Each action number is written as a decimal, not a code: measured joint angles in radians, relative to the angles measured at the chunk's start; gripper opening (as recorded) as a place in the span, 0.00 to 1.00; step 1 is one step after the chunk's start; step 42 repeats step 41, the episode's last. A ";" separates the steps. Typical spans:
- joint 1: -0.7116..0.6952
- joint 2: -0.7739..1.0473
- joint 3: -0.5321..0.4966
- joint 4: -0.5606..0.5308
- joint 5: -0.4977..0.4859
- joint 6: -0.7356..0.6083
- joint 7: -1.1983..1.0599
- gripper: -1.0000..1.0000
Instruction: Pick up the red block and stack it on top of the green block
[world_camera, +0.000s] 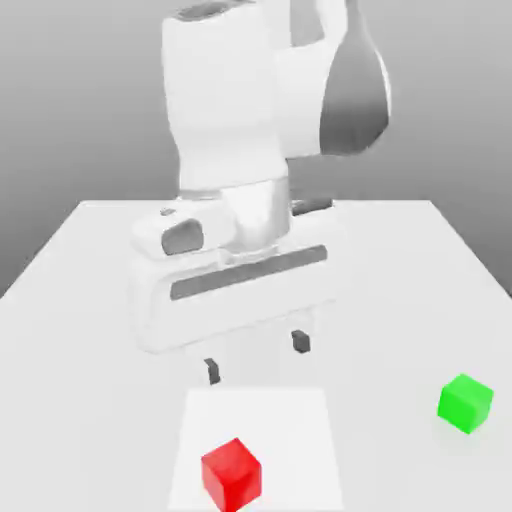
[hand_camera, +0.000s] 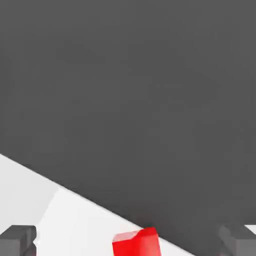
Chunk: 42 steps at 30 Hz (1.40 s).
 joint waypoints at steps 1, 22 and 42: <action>-0.003 0.033 -0.001 -0.007 -0.010 0.015 -0.017 0.50; -0.022 0.175 0.014 -0.033 -0.080 0.090 -0.067 0.00; 0.404 0.171 0.314 -0.116 -0.250 0.176 0.015 1.00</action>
